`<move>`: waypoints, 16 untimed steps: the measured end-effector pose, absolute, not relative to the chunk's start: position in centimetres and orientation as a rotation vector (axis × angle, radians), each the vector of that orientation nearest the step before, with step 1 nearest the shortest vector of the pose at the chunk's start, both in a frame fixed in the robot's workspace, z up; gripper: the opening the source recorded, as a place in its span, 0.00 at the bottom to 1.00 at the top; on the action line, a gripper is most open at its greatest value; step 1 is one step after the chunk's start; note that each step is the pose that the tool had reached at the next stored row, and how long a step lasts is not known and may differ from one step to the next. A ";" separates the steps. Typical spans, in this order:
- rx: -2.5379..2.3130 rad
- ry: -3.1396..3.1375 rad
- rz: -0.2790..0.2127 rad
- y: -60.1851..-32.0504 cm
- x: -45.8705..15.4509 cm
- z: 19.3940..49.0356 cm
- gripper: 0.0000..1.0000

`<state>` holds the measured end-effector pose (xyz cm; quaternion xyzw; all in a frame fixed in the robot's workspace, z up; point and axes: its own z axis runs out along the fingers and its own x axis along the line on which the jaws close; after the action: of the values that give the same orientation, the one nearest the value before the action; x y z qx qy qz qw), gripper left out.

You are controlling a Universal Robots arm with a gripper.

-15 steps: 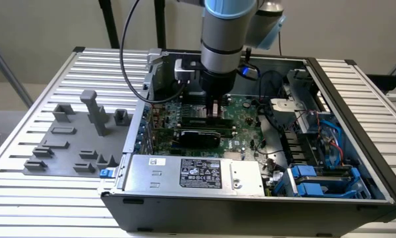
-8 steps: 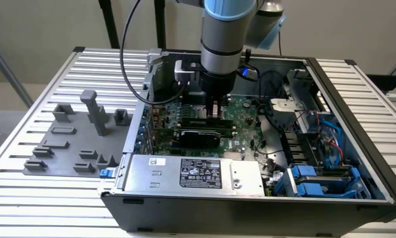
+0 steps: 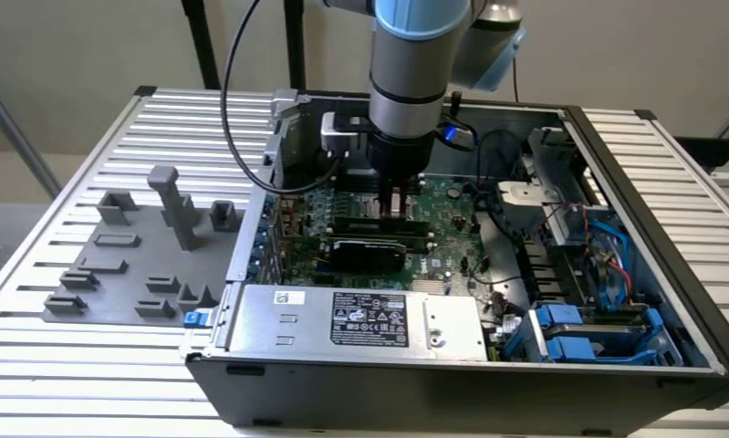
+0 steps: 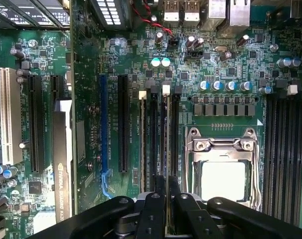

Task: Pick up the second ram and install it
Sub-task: 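Insert the second ram into the second slot, then press down the second ram until it locks into place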

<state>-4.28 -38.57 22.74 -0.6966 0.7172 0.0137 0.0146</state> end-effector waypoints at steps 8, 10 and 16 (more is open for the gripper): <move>-2.168 2.232 0.041 -38.6 -4.3 22.6 0.00; -2.168 2.232 0.041 -38.6 -4.3 22.5 0.00; -2.167 2.232 0.041 -38.6 -4.4 22.4 0.00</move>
<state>-4.36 -38.55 22.40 -0.6965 0.7173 0.0132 0.0151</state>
